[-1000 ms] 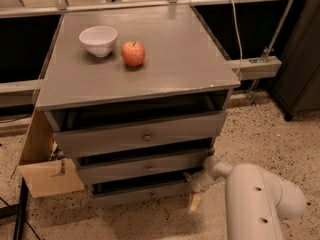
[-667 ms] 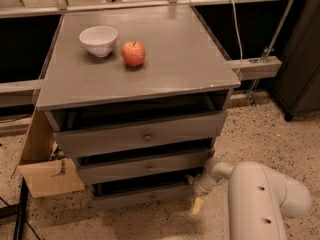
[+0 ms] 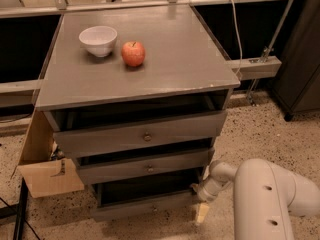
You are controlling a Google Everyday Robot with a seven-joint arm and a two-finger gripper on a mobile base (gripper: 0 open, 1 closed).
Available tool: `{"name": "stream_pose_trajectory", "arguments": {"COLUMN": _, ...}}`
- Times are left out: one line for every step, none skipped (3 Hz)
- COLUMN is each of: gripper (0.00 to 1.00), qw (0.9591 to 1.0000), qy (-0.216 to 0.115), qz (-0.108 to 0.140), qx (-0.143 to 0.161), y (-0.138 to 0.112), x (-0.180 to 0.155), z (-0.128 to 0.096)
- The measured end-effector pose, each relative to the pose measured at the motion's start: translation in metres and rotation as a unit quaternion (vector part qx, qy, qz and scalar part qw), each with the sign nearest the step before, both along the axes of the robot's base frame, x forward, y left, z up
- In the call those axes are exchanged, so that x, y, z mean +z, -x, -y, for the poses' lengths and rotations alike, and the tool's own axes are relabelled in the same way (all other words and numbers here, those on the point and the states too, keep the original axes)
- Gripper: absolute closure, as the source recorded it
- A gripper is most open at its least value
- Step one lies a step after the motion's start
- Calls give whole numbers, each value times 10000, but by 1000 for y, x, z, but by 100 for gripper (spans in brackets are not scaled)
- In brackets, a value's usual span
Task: Open bottom drawer
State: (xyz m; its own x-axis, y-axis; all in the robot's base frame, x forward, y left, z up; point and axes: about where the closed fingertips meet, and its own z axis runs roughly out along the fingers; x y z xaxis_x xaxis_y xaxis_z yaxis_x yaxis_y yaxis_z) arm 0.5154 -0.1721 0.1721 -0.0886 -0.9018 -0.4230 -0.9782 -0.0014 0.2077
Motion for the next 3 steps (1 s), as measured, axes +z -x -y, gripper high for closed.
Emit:
{"name": "stream_pose_trajectory", "arguments": {"gripper": 0, "qw": 9993, "qy": -14, "qz": -357, "qx": -65, "y": 19, "x": 3, "z": 6}}
{"name": "stream_pose_trajectory", "arguments": {"gripper": 0, "qw": 9979, "qy": -110, "qz": -622, "qx": -158, "y": 28, "x": 6, "z": 10}}
{"name": "stream_pose_trajectory", "arguments": {"gripper": 0, "qw": 9951, "qy": -256, "qz": -918, "qx": -272, "y": 37, "x": 7, "z": 16}}
